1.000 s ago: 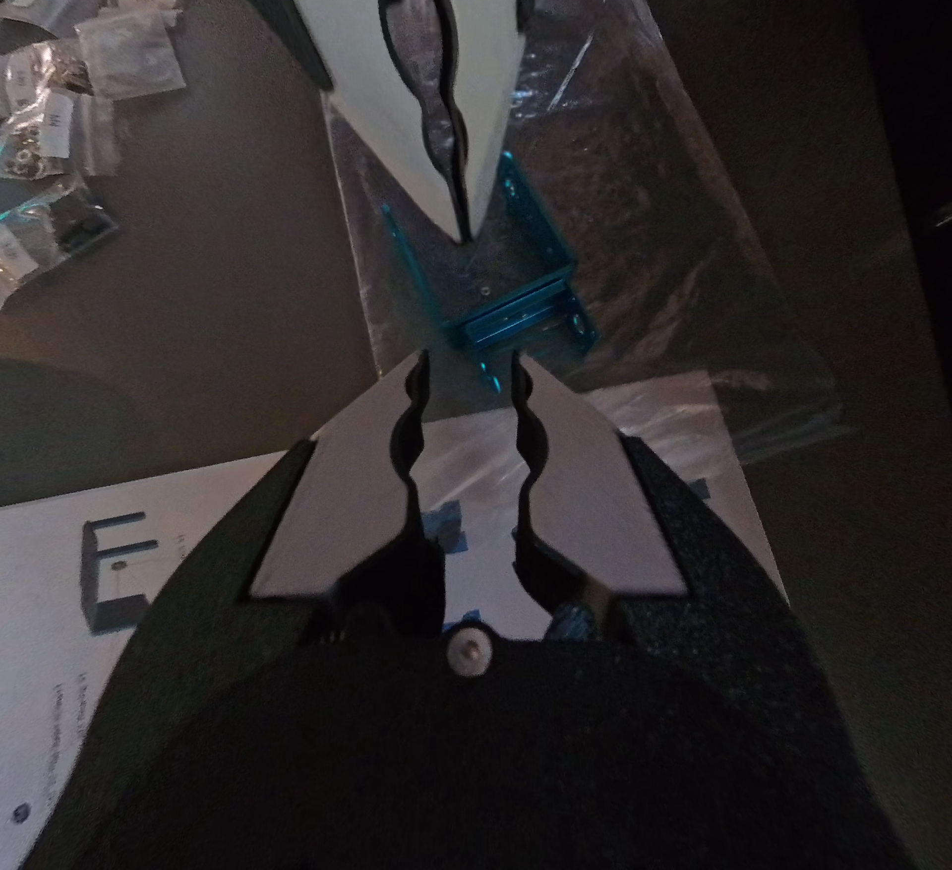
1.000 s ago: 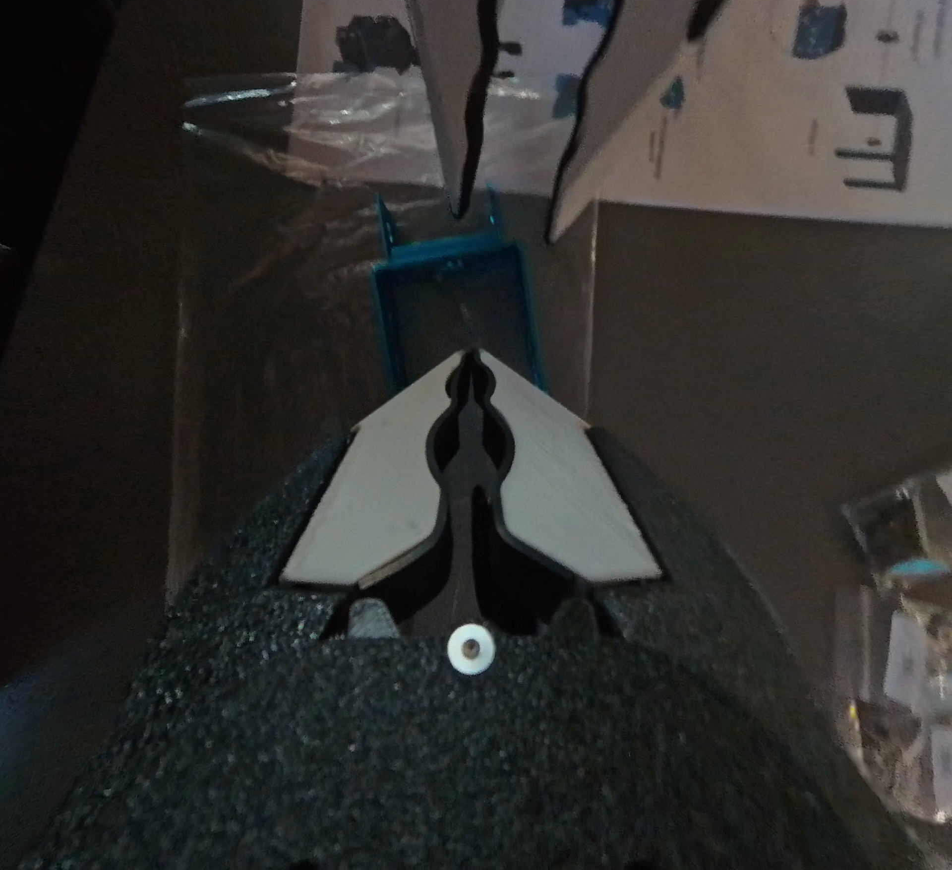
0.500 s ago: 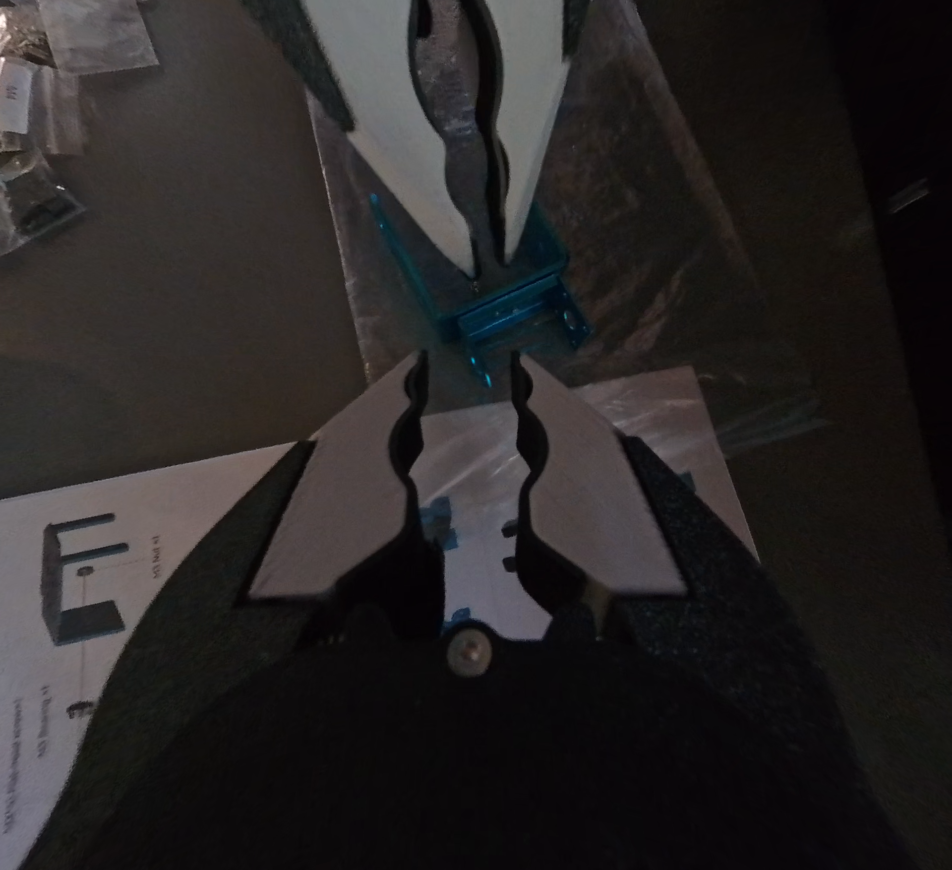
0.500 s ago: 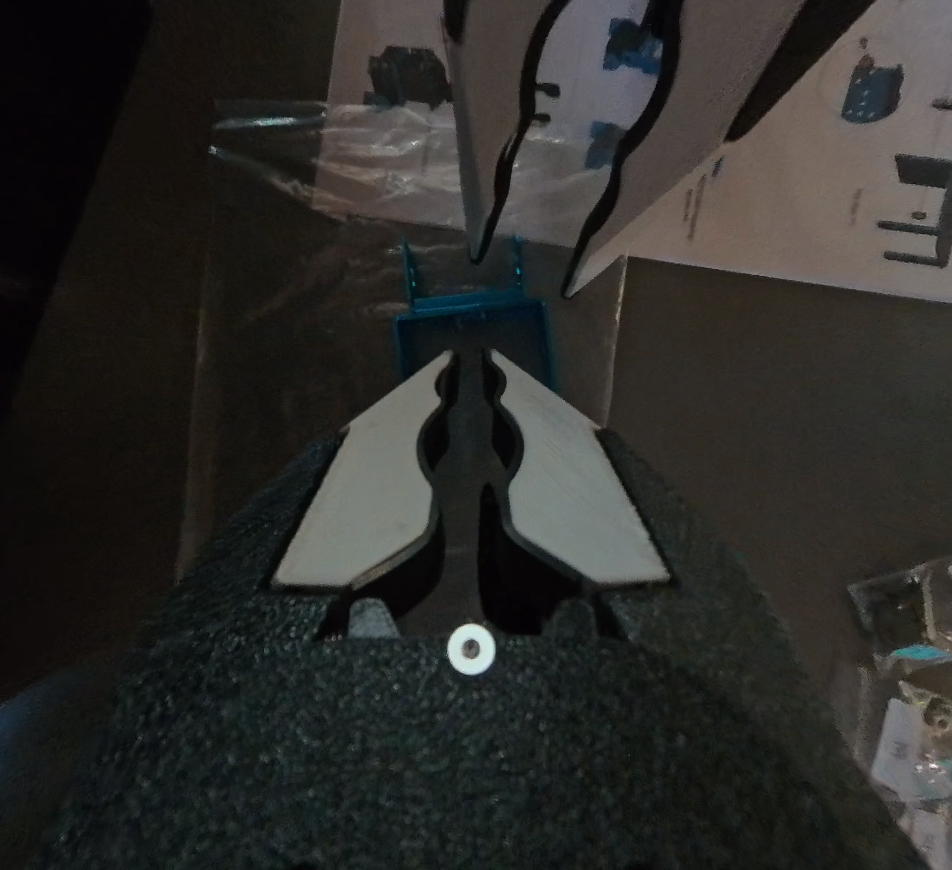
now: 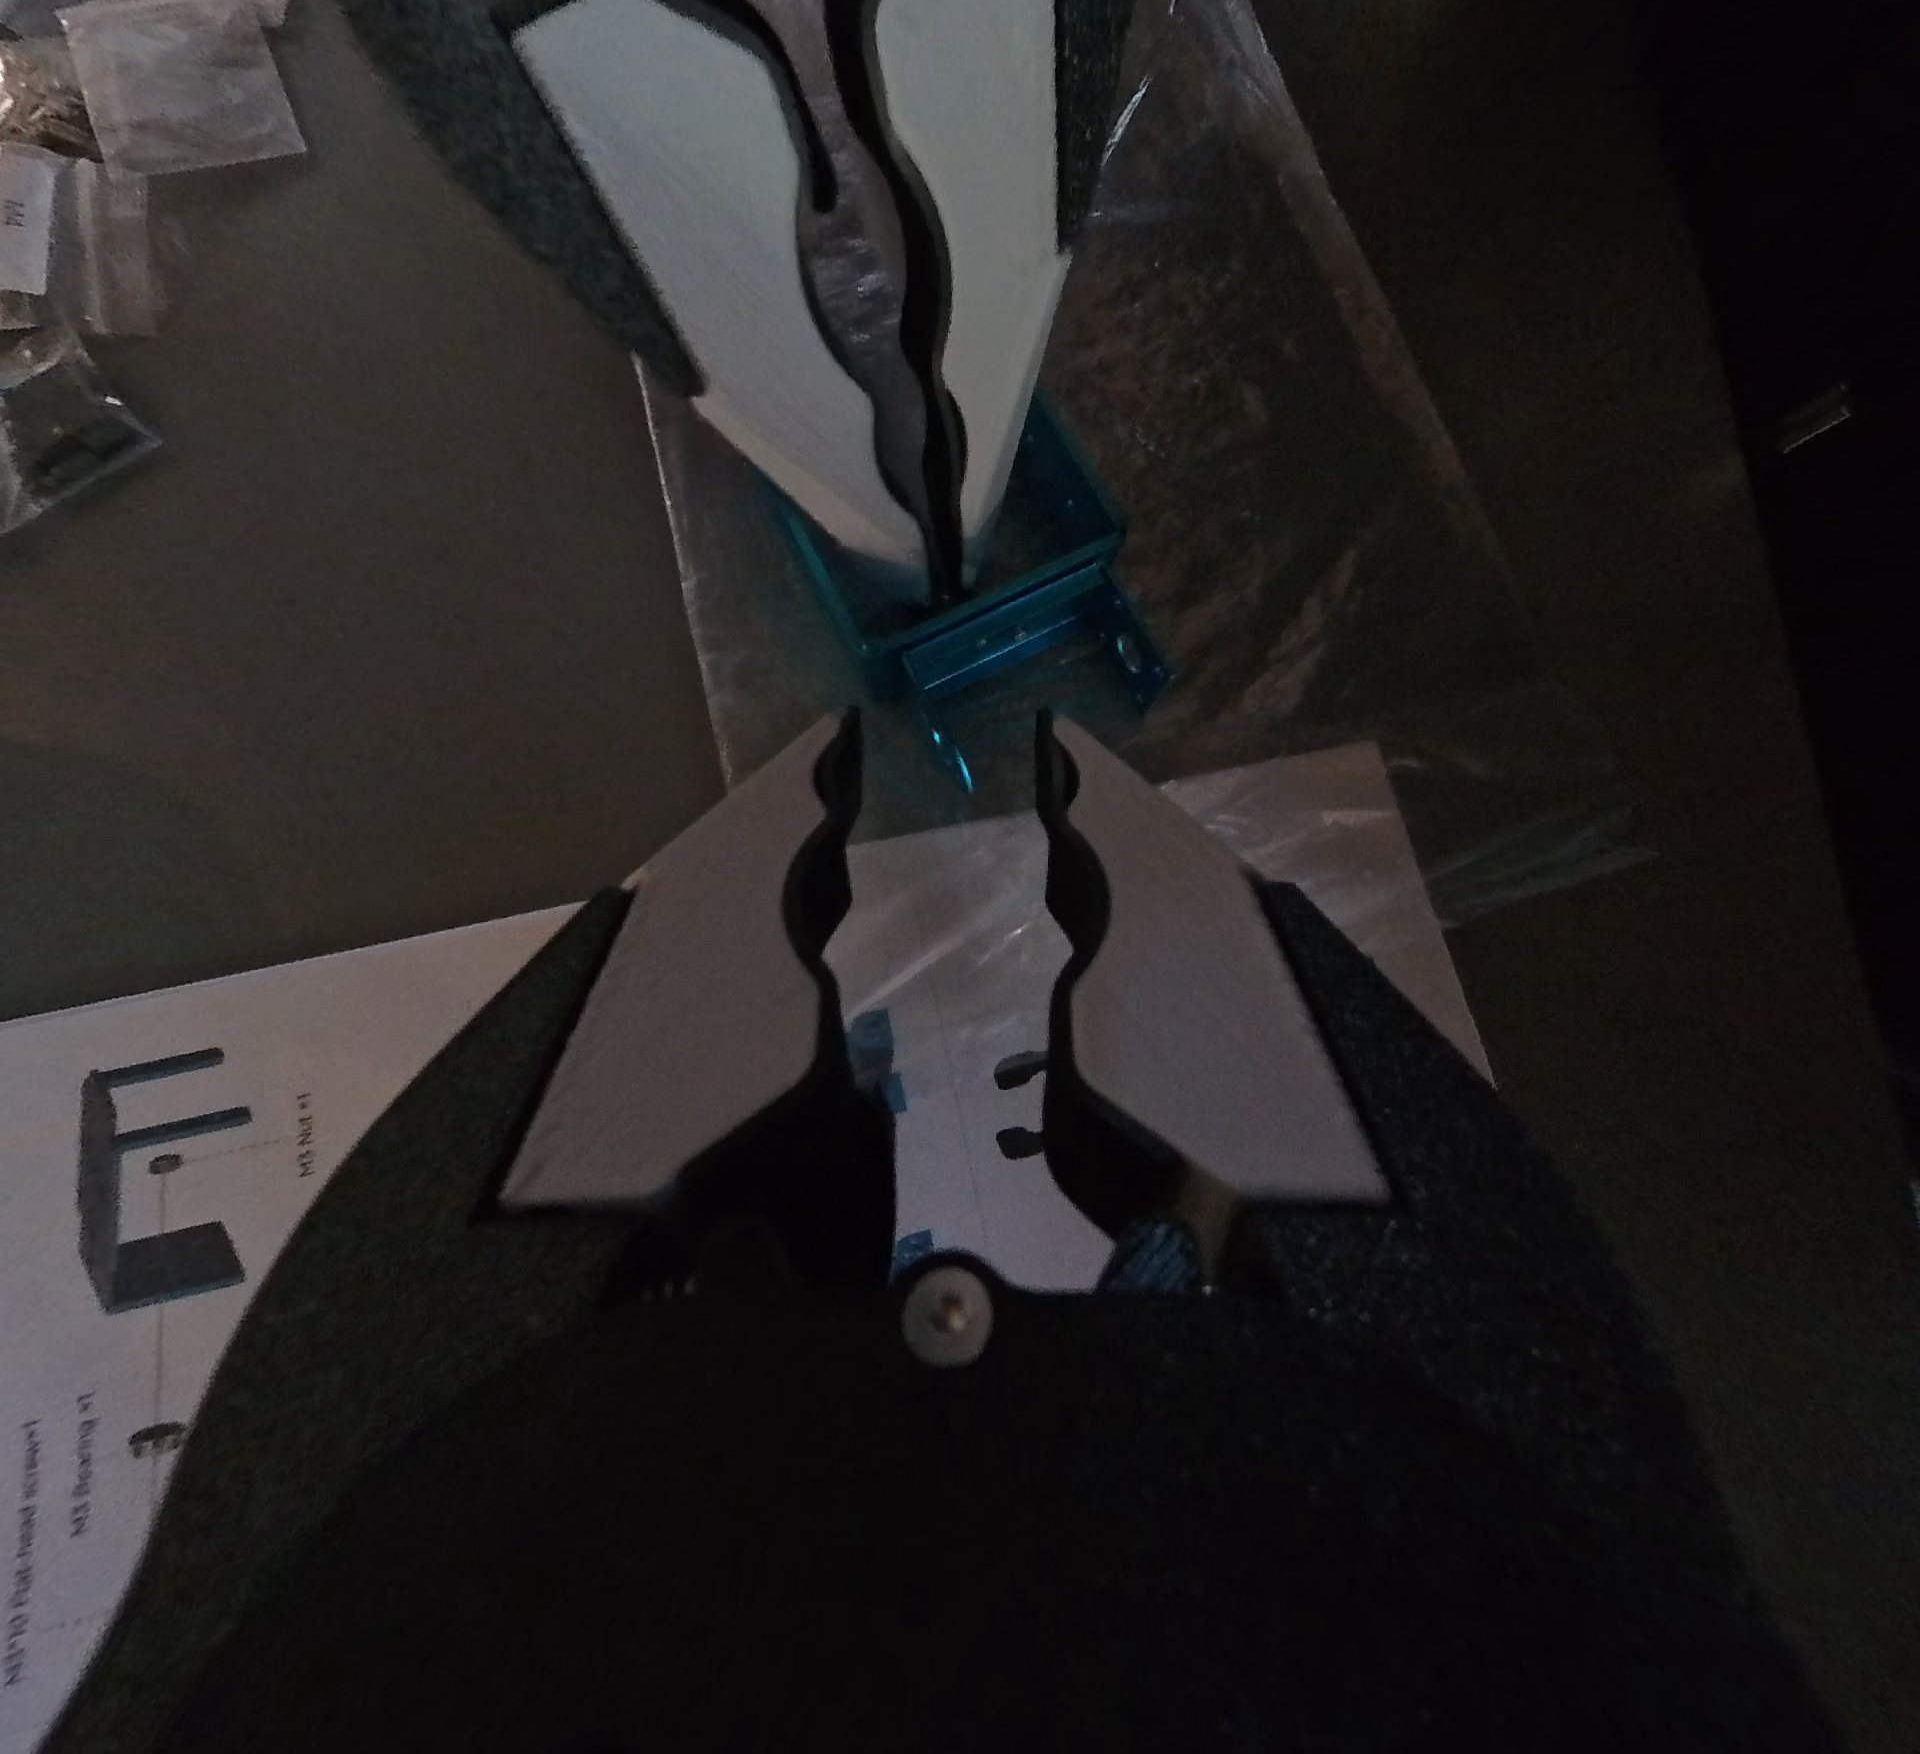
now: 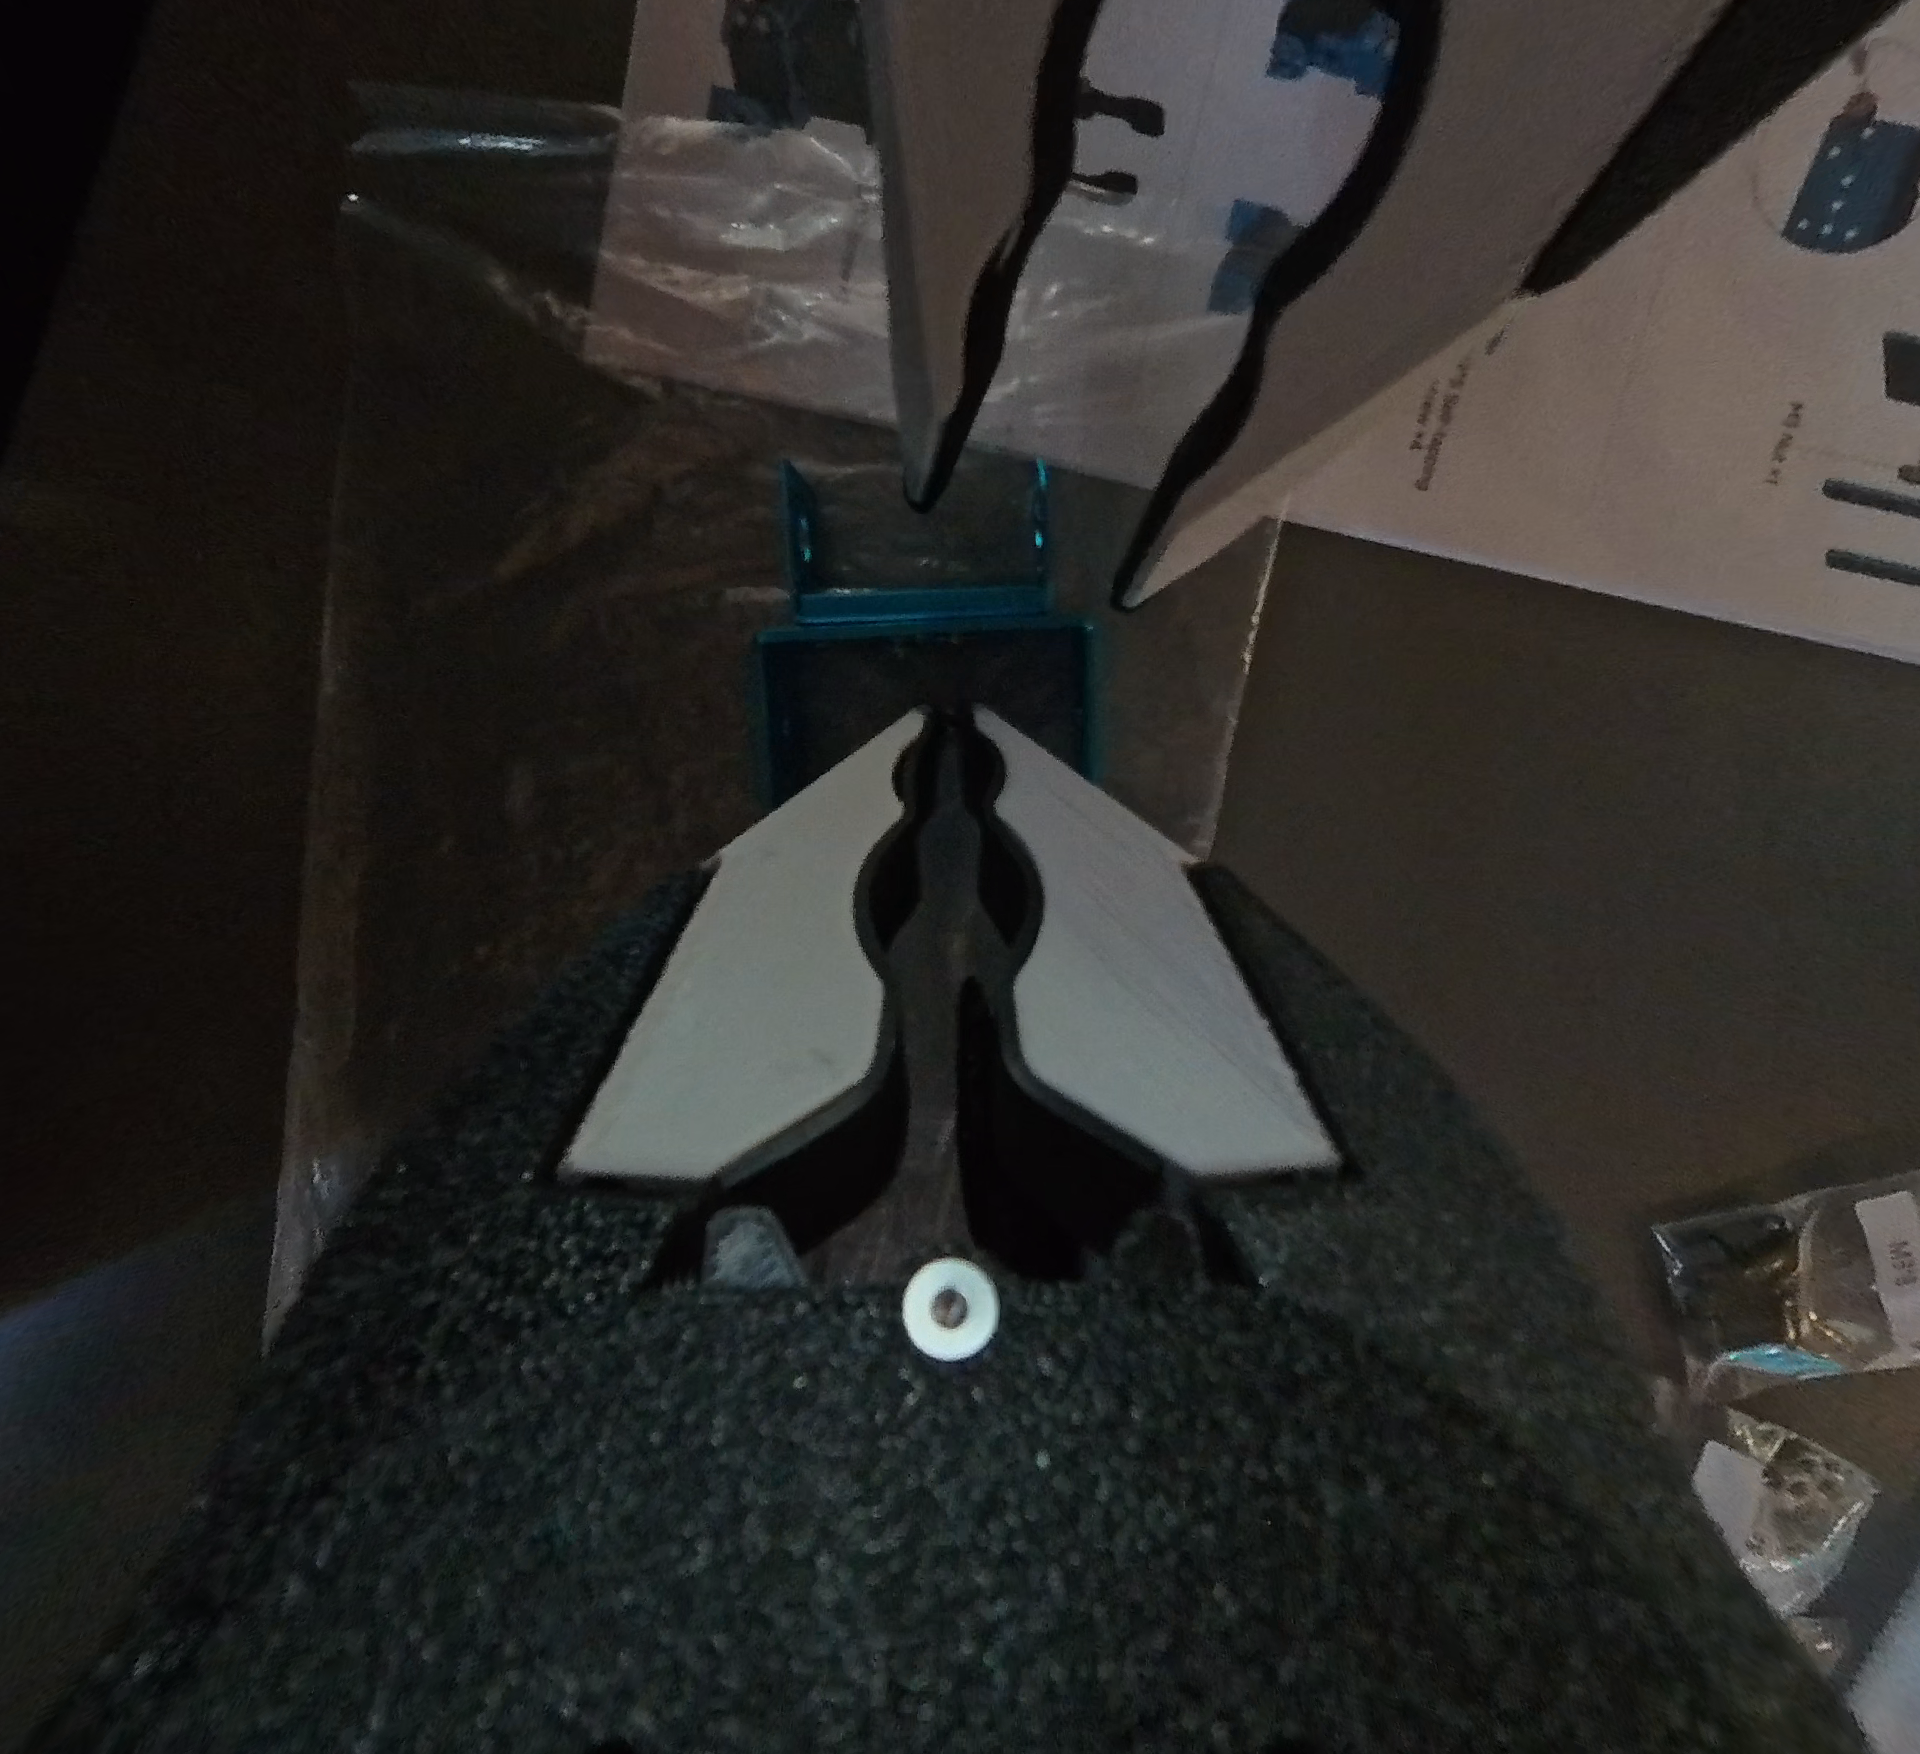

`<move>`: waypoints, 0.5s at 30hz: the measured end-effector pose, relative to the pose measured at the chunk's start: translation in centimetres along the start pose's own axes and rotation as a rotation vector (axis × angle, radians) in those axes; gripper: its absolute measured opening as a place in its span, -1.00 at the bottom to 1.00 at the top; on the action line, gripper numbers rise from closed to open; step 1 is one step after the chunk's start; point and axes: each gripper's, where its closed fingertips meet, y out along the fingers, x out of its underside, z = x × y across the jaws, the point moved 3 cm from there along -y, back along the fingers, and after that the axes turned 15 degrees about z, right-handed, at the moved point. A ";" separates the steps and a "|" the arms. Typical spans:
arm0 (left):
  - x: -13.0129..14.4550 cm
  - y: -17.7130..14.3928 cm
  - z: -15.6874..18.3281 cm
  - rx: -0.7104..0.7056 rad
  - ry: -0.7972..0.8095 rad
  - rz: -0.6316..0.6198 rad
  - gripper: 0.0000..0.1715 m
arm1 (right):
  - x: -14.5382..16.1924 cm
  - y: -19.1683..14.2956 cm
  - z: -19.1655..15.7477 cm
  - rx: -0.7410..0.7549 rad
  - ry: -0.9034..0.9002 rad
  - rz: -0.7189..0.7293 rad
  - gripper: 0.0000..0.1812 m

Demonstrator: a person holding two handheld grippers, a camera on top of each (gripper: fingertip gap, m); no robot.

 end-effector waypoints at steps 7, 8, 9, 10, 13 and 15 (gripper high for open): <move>0.0 0.1 0.0 -0.003 0.001 0.003 -0.62 | 0.2 -0.1 -0.1 0.023 0.029 0.062 -1.00; 0.0 0.1 -0.1 -0.006 0.004 0.004 -0.62 | 0.1 -0.3 -0.1 0.026 0.033 0.077 -1.00; -0.1 0.2 -0.1 -0.008 0.006 0.007 -0.62 | 0.0 -0.5 -0.1 0.024 0.044 0.101 -1.00; -0.1 0.2 -0.2 -0.010 0.006 0.009 -0.62 | -0.1 -0.7 -0.2 0.021 0.060 0.125 -1.00; -0.1 0.2 -0.4 -0.019 0.006 0.017 -0.62 | -0.1 -1.6 -0.1 0.041 0.100 0.176 -1.00; -0.2 0.1 -0.5 -0.026 0.007 0.022 -0.62 | 1.0 -2.6 0.0 0.076 0.131 0.161 -1.00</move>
